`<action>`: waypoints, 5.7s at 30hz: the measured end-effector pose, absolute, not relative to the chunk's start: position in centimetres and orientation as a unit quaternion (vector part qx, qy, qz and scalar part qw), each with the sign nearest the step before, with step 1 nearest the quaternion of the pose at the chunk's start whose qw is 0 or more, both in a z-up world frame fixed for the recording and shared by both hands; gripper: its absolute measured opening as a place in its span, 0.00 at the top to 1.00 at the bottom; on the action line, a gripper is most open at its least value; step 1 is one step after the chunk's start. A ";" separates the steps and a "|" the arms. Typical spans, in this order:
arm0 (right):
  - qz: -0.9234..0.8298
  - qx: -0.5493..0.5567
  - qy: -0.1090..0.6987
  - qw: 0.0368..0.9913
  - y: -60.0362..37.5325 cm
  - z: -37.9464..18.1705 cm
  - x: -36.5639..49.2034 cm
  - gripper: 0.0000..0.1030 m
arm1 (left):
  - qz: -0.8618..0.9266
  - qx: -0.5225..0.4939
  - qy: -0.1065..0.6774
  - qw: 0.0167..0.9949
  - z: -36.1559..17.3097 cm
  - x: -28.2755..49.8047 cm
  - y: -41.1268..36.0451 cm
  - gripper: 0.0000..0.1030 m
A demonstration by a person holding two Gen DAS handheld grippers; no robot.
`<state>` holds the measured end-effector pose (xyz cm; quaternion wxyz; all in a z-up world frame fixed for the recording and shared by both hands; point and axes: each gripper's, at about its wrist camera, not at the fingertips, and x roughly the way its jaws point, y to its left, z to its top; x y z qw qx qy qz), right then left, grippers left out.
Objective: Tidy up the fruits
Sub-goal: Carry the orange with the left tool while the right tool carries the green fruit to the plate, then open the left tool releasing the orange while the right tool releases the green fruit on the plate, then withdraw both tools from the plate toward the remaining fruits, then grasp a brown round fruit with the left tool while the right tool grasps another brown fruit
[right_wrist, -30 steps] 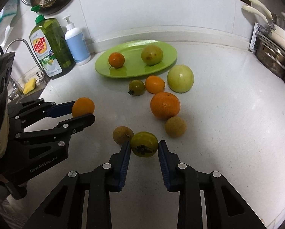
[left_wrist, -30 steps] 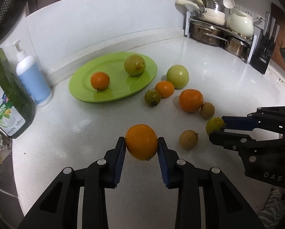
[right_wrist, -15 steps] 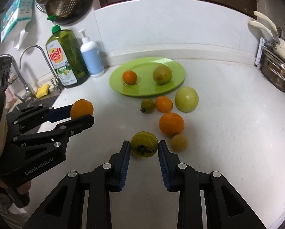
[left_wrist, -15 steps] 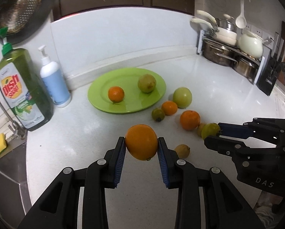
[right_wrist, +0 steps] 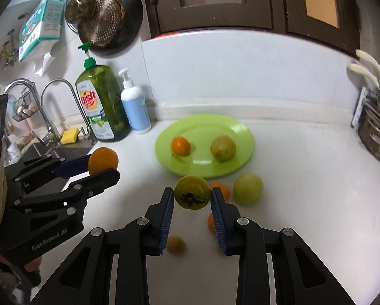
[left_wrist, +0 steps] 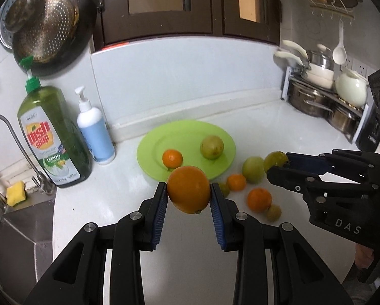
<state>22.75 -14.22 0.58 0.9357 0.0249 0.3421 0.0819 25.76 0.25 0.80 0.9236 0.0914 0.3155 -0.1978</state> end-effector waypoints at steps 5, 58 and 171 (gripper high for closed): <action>0.096 0.016 0.329 0.939 -15.2 2.1 24.6 0.70 | -0.190 0.087 0.305 0.929 2.0 27.0 -0.7 0.68; 0.117 0.009 0.477 0.871 -17.0 -6.1 47.3 0.70 | -0.172 0.062 0.467 0.865 -6.9 48.4 -3.2 0.68; 0.151 -0.026 0.437 0.886 -18.3 -9.3 23.2 0.66 | -0.230 0.091 0.417 0.874 -10.4 23.8 -6.1 0.68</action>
